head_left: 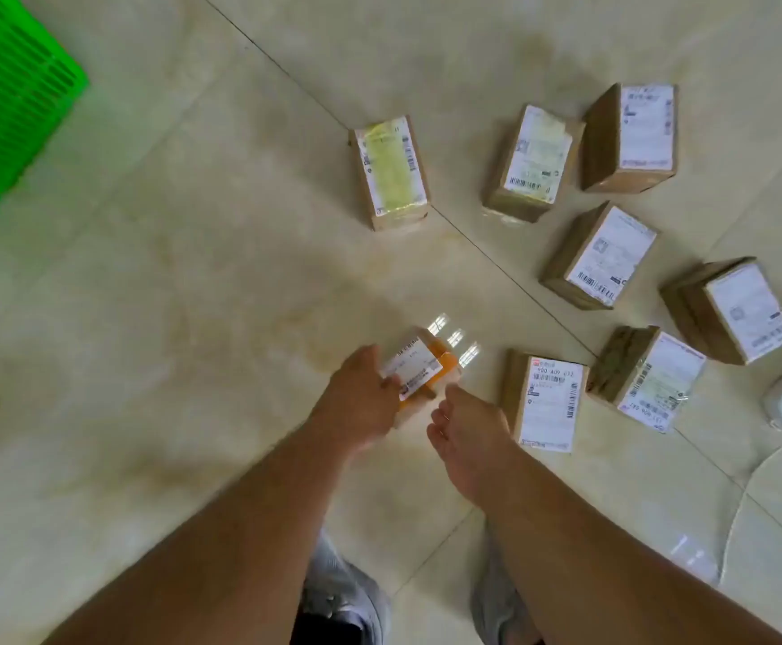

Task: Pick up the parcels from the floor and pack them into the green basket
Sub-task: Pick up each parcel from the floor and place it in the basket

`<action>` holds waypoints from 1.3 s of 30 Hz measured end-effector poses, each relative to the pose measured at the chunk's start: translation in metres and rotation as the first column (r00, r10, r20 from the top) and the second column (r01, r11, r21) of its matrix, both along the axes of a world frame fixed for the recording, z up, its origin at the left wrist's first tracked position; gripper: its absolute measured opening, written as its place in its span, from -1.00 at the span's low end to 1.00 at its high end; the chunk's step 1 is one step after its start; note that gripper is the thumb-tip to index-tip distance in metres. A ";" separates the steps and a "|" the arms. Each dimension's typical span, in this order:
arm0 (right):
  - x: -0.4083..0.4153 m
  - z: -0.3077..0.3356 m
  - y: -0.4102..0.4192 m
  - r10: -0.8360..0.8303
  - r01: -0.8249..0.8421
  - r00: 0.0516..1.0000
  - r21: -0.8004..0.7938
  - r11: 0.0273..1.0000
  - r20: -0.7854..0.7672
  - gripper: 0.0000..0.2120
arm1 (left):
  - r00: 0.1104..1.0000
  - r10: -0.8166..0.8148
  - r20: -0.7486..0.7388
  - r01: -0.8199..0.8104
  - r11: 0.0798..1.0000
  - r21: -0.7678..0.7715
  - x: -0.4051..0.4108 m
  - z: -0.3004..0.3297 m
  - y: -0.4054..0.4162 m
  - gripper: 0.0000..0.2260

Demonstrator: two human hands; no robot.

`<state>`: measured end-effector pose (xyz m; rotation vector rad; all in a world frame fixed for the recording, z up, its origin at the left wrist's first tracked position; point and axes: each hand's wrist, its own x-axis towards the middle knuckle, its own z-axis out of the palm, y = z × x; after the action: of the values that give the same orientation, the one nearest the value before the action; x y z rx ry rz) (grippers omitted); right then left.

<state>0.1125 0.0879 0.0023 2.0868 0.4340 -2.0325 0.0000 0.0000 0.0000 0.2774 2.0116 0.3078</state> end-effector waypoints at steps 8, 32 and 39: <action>-0.008 -0.014 -0.006 0.094 -0.093 0.996 0.026 0.995 -0.013 -0.71 | 0.989 0.050 0.137 -0.055 0.998 0.026 0.009 -0.034 -0.012 -0.57; -0.235 0.523 -0.120 0.844 -0.725 0.480 0.433 0.536 -0.241 -0.71 | 0.733 0.655 0.182 -0.673 0.662 0.330 -0.159 0.517 -0.197 -0.64; -0.316 0.560 -0.145 0.916 -0.794 0.324 0.459 0.399 -0.235 -0.71 | 0.617 0.770 0.162 -0.765 0.539 0.353 -0.221 0.556 -0.225 -0.70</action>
<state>-0.2039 -0.0567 0.5622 0.8974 1.5950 -1.6958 -0.2207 -0.2246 0.5561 -0.4159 1.9601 1.2930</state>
